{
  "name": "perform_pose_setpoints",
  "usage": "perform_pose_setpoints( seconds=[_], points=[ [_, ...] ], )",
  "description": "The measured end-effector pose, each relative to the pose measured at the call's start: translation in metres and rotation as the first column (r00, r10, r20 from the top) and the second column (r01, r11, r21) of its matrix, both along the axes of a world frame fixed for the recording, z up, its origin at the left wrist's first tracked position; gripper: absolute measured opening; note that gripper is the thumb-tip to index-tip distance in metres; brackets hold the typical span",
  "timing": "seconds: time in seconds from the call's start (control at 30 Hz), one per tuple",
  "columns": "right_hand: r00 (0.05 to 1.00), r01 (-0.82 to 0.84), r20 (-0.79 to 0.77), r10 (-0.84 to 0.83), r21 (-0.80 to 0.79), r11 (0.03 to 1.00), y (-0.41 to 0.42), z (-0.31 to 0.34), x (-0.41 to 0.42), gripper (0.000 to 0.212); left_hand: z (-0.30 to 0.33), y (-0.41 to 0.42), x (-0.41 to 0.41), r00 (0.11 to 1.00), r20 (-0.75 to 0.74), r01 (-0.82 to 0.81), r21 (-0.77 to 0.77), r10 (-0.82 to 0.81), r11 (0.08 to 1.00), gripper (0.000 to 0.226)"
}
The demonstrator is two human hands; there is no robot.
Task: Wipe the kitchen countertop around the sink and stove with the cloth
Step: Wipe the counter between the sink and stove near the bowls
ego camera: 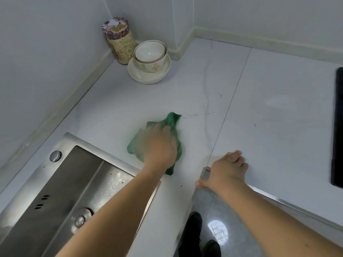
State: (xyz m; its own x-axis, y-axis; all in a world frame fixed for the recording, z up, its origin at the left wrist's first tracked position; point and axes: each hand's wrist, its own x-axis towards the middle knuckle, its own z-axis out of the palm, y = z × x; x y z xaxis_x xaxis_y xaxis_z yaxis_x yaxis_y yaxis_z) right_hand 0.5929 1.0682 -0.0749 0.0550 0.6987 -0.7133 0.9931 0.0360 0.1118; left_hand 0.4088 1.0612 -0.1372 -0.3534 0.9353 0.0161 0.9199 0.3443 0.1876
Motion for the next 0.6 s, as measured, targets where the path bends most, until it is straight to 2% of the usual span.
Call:
perform_pose_setpoints(
  seconds=[0.07,0.13,0.23,0.37,0.5,0.6],
  points=[
    [1.0,-0.004,0.003,0.004,-0.01,1.0,0.0,0.0,-0.001,0.151,0.001,0.032,-0.001,0.995,0.031,-0.098,-0.011,0.098,0.995,0.043],
    [1.0,-0.017,0.0,0.017,-0.003,1.0,0.0,0.001,0.001,0.15,0.001,0.034,0.005,0.991,0.041,-0.127,0.013,0.126,0.992,0.042],
    [0.996,-0.079,-0.034,0.08,0.033,0.996,-0.002,0.007,0.01,0.142,0.004,-0.022,0.026,0.996,0.018,-0.083,0.05,0.082,0.995,0.044],
    [0.994,-0.091,-0.057,0.097,0.102,0.991,0.004,0.015,0.036,0.124,0.006,-0.085,0.059,1.0,0.027,0.001,-0.023,-0.001,1.0,0.048],
    [0.999,0.0,-0.046,0.002,0.056,0.998,0.0,0.005,0.055,0.121,0.003,-0.032,0.056,0.998,-0.005,0.061,-0.039,-0.061,0.997,0.046],
    [1.0,-0.005,-0.015,0.007,0.117,0.993,-0.006,-0.013,0.049,0.1,0.004,0.026,0.057,0.999,0.043,0.01,-0.032,-0.008,0.999,0.042]
  ],
)
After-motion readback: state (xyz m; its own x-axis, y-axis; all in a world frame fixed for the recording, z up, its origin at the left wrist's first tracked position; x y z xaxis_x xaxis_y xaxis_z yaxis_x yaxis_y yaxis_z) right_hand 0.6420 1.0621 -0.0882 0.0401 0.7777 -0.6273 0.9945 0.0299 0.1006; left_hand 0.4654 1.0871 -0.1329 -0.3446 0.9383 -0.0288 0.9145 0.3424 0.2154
